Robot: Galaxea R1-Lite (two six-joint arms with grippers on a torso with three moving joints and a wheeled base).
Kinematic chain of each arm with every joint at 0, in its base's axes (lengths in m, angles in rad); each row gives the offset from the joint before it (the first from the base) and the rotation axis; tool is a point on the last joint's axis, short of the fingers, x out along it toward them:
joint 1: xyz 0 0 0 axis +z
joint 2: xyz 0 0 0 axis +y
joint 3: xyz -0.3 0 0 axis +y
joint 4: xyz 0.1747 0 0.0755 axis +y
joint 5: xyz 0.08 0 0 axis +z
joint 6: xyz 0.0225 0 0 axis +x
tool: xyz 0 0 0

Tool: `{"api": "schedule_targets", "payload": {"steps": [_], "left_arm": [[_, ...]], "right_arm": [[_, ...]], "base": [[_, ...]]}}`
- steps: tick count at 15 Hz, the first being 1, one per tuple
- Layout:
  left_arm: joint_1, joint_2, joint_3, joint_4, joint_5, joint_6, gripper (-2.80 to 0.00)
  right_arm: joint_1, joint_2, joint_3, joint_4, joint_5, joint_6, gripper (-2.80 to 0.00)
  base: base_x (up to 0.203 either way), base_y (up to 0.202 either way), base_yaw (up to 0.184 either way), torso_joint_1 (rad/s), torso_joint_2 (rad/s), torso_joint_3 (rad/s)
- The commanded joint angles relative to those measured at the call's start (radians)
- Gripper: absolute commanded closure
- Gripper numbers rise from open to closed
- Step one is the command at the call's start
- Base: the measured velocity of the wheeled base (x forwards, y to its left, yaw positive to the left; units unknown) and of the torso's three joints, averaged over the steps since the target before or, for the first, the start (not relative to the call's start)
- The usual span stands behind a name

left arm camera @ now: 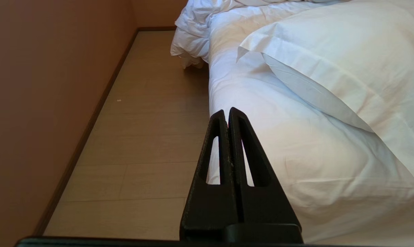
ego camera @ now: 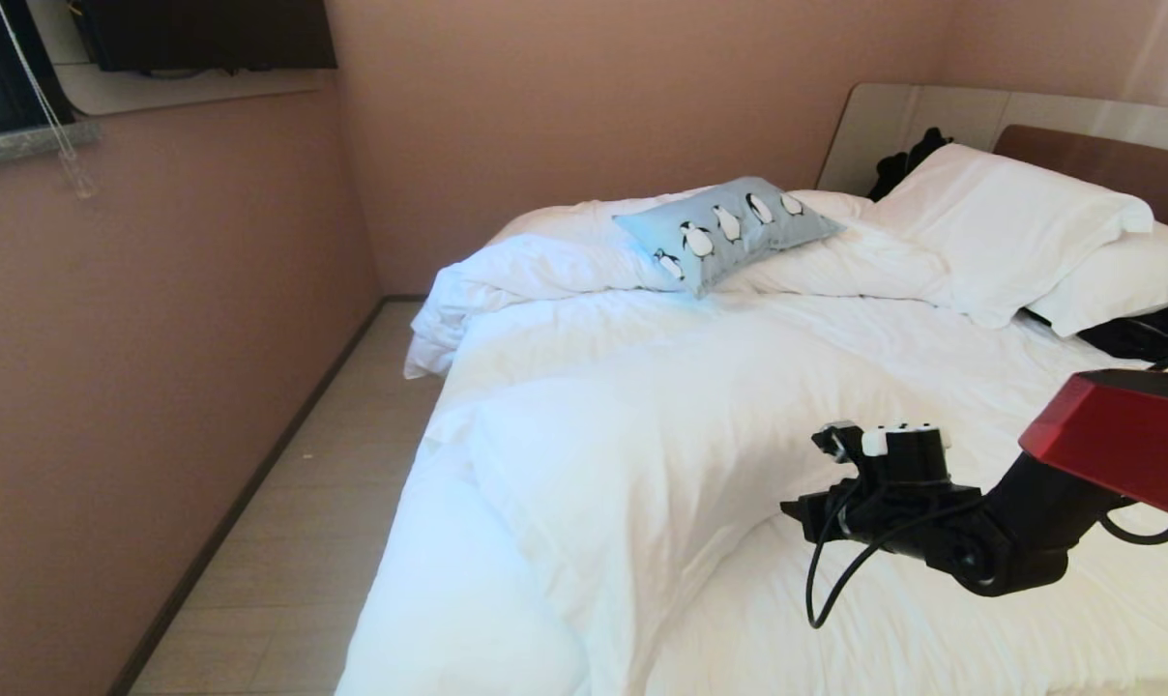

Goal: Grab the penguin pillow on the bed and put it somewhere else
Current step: Pick up the pillow

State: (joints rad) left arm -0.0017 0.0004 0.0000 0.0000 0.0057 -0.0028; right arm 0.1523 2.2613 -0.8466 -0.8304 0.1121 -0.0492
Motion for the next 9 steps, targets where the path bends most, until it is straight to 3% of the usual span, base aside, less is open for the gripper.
{"api": "schedule_targets", "payload": {"steps": [1,5,9], "left_arm": [[0.000,0.000,0.000,0.000,0.000,0.000,0.00],[0.000,0.000,0.001,0.000,0.000,0.000,0.00],[0.000,0.000,0.000,0.000,0.000,0.000,0.00]], "right_arm": [[-0.006,0.051,-0.002,-0.075,-0.083,-0.095,-2.80],[-0.017,0.150,0.001,-0.193,-0.177,-0.236,-2.80],[-0.013,0.184,-0.002,-0.294,-0.259,-0.298,-2.80]], "base": [[0.000,0.000,0.000,0.000,0.00,0.000],[0.000,0.000,0.000,0.000,0.00,0.000],[0.000,0.000,0.000,0.000,0.00,0.000]]}}
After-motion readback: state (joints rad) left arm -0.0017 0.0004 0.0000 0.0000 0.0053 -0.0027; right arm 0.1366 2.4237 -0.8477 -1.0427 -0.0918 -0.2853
